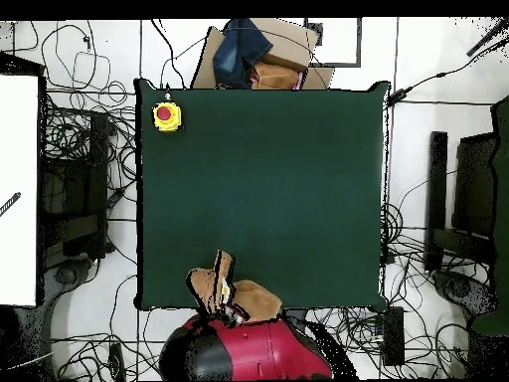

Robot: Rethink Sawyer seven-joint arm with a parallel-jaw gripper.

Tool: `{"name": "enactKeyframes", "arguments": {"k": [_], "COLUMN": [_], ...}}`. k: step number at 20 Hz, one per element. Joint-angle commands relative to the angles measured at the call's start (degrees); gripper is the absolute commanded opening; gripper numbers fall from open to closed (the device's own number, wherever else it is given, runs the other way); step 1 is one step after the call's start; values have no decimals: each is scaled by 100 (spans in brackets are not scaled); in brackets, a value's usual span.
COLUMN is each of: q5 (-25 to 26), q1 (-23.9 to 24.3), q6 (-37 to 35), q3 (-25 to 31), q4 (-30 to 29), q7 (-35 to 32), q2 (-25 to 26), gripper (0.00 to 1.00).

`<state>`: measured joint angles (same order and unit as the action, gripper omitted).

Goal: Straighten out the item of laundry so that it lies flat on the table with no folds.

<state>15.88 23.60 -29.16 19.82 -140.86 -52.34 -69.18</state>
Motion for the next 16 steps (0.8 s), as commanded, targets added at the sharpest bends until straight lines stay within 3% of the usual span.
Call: {"name": "enactKeyframes", "arguments": {"k": [1,16], "q5": [616,665], "q1": [-315,-969], "q6": [743,1795], "q3": [-571,-1538], "q4": [267,874], "q7": [-1558,-1550], "q2": [1043,2358], "gripper": [0,0]}}
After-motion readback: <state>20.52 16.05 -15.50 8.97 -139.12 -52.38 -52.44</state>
